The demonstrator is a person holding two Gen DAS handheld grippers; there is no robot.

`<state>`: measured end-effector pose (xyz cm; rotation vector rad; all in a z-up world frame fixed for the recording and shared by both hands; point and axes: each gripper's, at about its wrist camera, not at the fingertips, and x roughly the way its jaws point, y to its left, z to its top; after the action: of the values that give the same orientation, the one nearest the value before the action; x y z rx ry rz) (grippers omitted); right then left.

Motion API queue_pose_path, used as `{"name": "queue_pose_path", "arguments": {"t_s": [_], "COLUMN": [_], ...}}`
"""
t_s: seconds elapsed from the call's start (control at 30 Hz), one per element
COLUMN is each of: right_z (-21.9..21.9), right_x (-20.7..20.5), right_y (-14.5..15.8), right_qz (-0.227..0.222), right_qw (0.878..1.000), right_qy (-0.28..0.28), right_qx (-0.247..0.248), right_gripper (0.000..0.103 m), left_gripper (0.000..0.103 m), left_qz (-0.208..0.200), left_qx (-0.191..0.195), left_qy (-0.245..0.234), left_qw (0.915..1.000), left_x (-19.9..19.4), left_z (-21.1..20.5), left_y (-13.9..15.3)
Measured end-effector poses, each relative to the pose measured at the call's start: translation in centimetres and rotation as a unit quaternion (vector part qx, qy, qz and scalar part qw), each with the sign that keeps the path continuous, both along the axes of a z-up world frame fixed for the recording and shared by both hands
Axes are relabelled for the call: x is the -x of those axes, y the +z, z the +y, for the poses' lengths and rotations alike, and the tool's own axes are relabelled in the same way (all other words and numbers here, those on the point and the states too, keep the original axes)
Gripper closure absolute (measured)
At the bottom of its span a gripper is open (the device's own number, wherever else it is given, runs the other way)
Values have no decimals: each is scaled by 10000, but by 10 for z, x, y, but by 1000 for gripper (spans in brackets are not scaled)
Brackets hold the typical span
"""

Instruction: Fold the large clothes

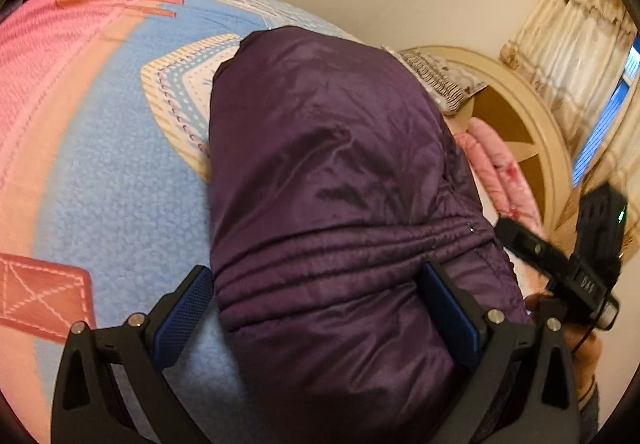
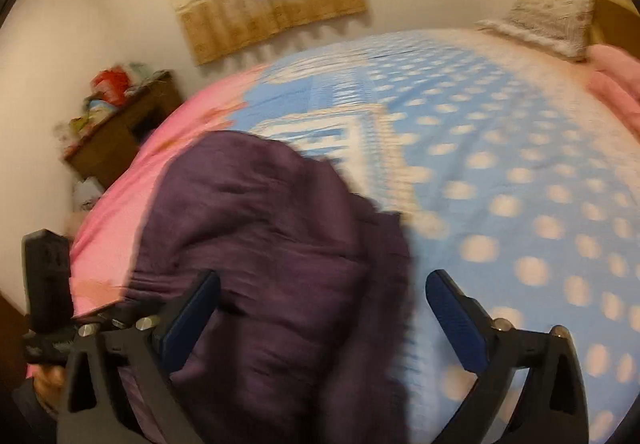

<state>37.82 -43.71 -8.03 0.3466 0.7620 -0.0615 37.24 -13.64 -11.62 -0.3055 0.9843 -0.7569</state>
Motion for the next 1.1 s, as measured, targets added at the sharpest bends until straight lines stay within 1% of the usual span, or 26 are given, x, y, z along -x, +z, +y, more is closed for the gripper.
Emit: {"name": "queue_pose_path", "arguments": {"t_s": [0.03, 0.07, 0.13, 0.17, 0.2, 0.23, 0.27, 0.3, 0.33, 0.37, 0.4, 0.43, 0.47, 0.53, 0.6, 0.67, 0.8, 0.83, 0.87, 0.9, 0.93, 0.97, 1.03, 1.1], "right_z": [-6, -13, -26, -33, -36, -41, -45, -49, -52, -49, -46, -44, -41, -31, -21, -3, 45, 60, 83, 94, 119, 135, 181, 215], "right_x": [1, 1, -1, -3, -5, -8, -10, -13, -12, -11, -9, -8, -4, 3, 12, 17, 18, 15, 12, 10, 5, 1, -9, -19], "right_y": [-6, -16, -32, -42, -48, -59, -68, -85, -91, -90, -90, -90, -90, -83, -74, -62, -45, -43, -39, -38, -36, -35, -34, -30], "right_qz": [85, 219, 340, 364, 392, 447, 506, 570, 460, 377, 334, 274, 172, 28, -80, -131, -143, -145, -136, -132, -105, -69, 33, 110], "right_qw": [9999, 9992, 9935, 9877, 9841, 9752, 9672, 9502, 9428, 9450, 9452, 9386, 9306, 9346, 9341, 9363, 9291, 9247, 9198, 9171, 9100, 9050, 8926, 8834], "right_qy": [31, 54, 123, 192, 255, 358, 415, 504, 542, 601, 654, 720, 778, 903, 1026, 1247, 1764, 1910, 2134, 2269, 2508, 2649, 3025, 3278], "right_qx": [-114, -342, -1082, -1506, -1716, -2137, -2453, -3022, -3257, -3194, -3181, -3364, -3572, -3439, -3420, -3280, -3248, -3289, -3290, -3276, -3301, -3327, -3343, -3347], "right_gripper": [1, 1, 1, 1, 1, 1, 1, 1, 1, 2, 7, 21, 25, 35, 40, 42, 43, 43, 43, 43, 43, 43, 44, 44], "left_gripper": [0, 0, 0, 0, 0, 0, 0, 0, 0, 0, 0, 0, 2, 6, 7, 7, 8, 8, 8, 8, 8, 7, 7, 7], "left_qz": [0, -19, -75, -64, -38, -22, -10, 20, 79, 125, 134, 94, 54, -46, -170, -278, -569, -598, -654, -702, -719, -745, -724, -716], "left_qx": [29, 34, 24, 52, 116, 168, 222, 277, 366, 447, 485, 508, 522, 521, 457, 425, 277, 241, 177, 71, 20, -60, -205, -326], "left_qy": [8, 14, -5, -17, -27, -44, -58, -63, -64, -57, -44, -27, -22, -33, -23, -4, 266, 359, 508, 671, 840, 974, 1326, 1652], "left_qw": [10000, 10000, 10000, 10000, 9999, 9998, 9997, 9996, 9993, 9989, 9987, 9987, 9986, 9986, 9988, 9987, 9976, 9973, 9964, 9953, 9939, 9924, 9883, 9831], "left_x": [1, 2, 4, 3, 3, 3, 4, 2, 1, 1, 2, 4, 7, 14, 24, 34, 58, 59, 66, 73, 79, 84, 95, 102], "left_z": [-1, -3, -4, -2, -1, -1, 0, 4, 5, 6, 7, 7, 7, 9, 14, 23, 65, 72, 89, 107, 124, 138, 175, 209], "left_y": [-1, 0, 0, 0, -2, -3, -5, -6, -8, -10, -11, -10, -10, -4, 2, 9, 28, 32, 36, 41, 44, 47, 52, 54]}}
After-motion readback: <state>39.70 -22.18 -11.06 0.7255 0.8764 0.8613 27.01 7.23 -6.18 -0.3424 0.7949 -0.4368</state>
